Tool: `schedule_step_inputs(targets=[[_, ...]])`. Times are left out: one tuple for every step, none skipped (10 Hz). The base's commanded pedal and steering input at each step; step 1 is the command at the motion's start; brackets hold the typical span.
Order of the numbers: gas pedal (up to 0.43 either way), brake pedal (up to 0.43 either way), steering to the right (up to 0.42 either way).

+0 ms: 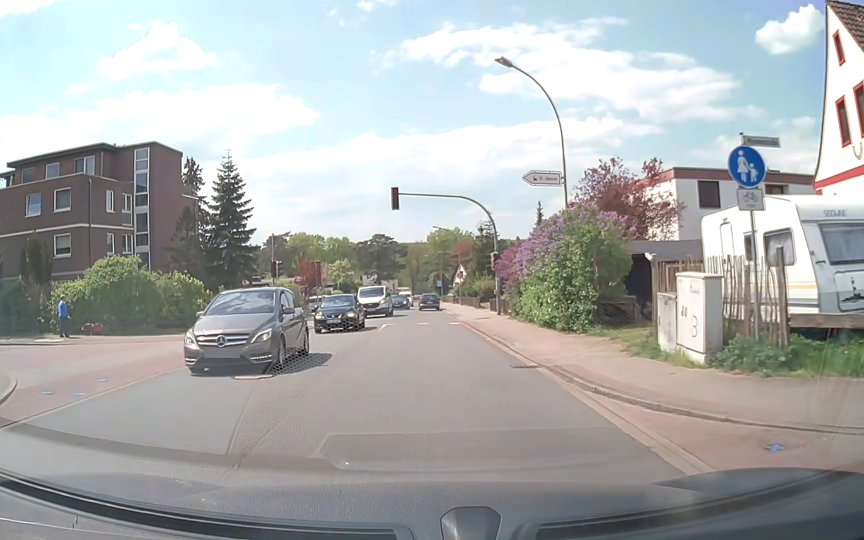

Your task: Follow the waypoints while adhering to traffic rules and regulations

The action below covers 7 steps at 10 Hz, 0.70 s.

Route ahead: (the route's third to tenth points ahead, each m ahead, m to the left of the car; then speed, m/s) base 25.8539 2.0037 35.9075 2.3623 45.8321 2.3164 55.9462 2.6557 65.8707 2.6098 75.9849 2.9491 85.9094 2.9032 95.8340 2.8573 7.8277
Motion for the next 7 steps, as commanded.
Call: schedule_step_inputs(targets=[[0.02, 0.0, -0.005], [0.008, 0.0, -0.005], [0.008, 0.0, -0.004], [0.0, 0.0, -0.005], [0.0, 0.0, -0.004], [0.0, 0.0, -0.005], [0.0, 0.0, -0.005]])
